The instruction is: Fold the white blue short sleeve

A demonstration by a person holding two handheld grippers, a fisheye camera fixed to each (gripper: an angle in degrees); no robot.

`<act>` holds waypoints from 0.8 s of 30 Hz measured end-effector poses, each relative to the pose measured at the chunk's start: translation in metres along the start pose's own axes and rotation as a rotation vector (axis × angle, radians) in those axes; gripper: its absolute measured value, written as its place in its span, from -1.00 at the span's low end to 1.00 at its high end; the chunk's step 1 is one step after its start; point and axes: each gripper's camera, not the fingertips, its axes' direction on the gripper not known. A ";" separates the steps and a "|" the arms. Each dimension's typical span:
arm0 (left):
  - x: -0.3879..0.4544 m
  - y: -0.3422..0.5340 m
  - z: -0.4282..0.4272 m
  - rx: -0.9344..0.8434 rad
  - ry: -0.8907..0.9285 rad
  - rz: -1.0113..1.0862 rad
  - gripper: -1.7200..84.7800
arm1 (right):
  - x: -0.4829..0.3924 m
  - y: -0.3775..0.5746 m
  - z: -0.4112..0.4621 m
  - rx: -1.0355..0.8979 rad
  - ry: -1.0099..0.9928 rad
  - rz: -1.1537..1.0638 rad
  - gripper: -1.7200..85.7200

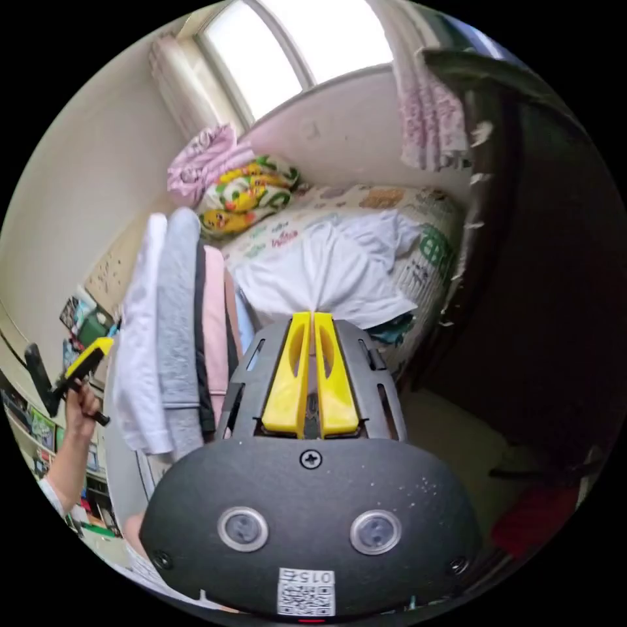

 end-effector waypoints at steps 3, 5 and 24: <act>0.003 0.011 -0.033 0.036 0.075 -0.022 -0.95 | -0.005 0.001 -0.117 0.222 -0.109 0.003 -0.98; 0.010 0.018 -0.054 0.064 0.159 -0.037 -0.93 | -0.039 0.005 -0.211 0.371 -0.189 -0.086 -0.98; 0.116 0.203 -0.293 0.337 0.640 -0.041 -0.95 | -0.389 0.125 -0.596 0.758 -0.506 -0.678 -0.98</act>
